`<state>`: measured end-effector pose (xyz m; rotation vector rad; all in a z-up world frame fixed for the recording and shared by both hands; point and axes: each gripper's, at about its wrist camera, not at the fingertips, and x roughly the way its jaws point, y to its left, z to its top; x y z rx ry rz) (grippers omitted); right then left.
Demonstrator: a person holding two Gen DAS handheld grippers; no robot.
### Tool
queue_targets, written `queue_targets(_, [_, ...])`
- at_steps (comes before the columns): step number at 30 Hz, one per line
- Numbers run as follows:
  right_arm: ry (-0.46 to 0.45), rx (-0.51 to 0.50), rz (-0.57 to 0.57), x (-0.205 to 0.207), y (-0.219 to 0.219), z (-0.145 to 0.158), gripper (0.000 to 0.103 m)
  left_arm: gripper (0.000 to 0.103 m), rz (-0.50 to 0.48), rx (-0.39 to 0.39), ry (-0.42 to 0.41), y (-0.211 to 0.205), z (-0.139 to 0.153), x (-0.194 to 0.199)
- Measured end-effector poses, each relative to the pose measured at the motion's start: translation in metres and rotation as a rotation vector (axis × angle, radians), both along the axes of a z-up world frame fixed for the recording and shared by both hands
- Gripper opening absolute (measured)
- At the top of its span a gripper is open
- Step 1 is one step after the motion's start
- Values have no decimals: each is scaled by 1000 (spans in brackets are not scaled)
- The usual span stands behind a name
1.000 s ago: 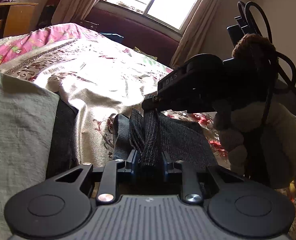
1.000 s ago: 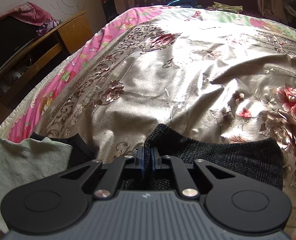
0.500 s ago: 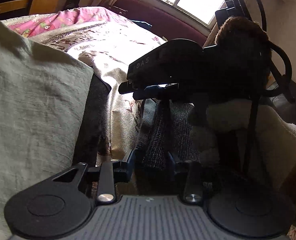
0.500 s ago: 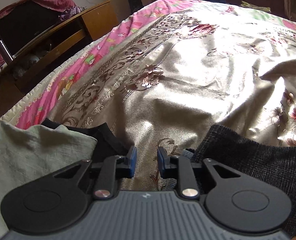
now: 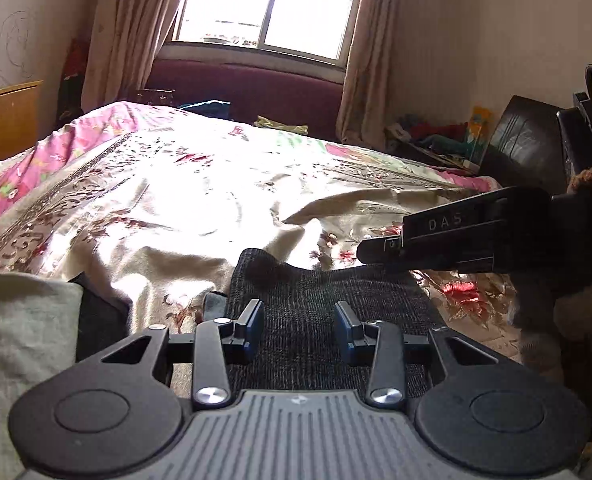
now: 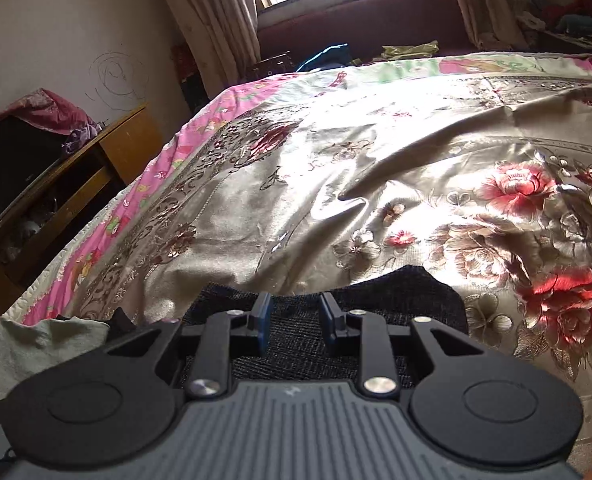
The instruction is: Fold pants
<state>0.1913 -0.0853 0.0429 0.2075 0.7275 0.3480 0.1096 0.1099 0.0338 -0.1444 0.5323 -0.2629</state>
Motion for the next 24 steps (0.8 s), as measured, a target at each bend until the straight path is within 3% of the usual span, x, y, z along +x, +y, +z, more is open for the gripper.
queue_targets(3, [41, -33, -42, 17, -9, -22, 29, 51, -6, 56, 13, -12, -10, 33])
queue_targets(6, [67, -14, -7, 27, -2, -43, 29, 50, 38, 92, 78, -11, -28, 53])
queue_targets(12, [94, 8, 55, 39, 23, -57, 30, 48, 65, 124, 64, -7, -39, 41])
queue_targets(16, [37, 185, -31, 16, -28, -26, 27, 48, 91, 140, 81, -4, -30, 34])
queue_targets(18, [15, 234, -99, -7, -69, -18, 31, 50, 118, 157, 80, -1, -26, 27])
queue_targets(22, [111, 281, -157, -41, -119, -34, 33, 50, 127, 98, 86, 8, -25, 13])
queue_targets(24, [140, 277, -139, -53, -122, -47, 34, 52, 122, 114, 97, 6, -27, 6])
